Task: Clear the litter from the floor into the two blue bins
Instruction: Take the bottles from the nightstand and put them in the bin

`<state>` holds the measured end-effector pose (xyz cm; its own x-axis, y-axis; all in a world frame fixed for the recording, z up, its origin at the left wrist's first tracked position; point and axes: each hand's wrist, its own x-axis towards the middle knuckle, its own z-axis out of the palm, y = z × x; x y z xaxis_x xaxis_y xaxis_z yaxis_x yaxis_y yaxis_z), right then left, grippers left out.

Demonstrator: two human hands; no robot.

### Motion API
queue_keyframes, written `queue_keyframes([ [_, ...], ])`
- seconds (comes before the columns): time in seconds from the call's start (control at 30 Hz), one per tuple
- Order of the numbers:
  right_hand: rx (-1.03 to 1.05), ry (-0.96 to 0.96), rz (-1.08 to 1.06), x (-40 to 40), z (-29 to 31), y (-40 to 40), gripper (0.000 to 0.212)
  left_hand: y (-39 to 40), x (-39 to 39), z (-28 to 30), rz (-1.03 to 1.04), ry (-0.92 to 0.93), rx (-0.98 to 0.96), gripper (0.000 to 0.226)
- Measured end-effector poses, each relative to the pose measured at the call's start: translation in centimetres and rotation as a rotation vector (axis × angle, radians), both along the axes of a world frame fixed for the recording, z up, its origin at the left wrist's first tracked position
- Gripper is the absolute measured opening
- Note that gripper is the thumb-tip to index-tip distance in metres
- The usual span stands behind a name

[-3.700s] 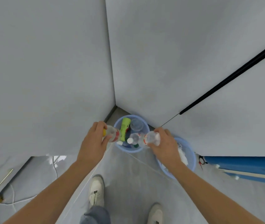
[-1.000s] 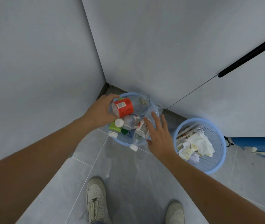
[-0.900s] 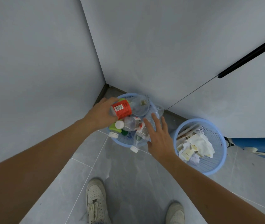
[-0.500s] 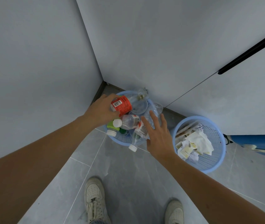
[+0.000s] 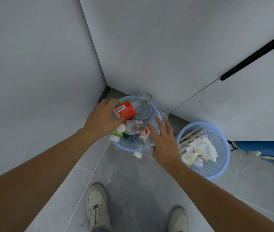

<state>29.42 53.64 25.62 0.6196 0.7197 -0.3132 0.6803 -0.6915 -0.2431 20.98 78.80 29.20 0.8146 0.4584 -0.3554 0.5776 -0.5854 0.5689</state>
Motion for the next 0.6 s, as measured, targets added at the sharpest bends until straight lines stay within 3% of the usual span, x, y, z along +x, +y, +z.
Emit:
queue_keyframes([
  [0.27,0.007,-0.023,-0.008,0.2,0.2,1.2,0.088,-1.0,-0.8,1.1,0.005,-0.069,0.069,0.065],
  [0.6,-0.067,-0.057,0.013,-0.4,-0.1,0.1,0.094,-1.0,-1.4,0.5,0.013,-0.059,0.089,0.065],
])
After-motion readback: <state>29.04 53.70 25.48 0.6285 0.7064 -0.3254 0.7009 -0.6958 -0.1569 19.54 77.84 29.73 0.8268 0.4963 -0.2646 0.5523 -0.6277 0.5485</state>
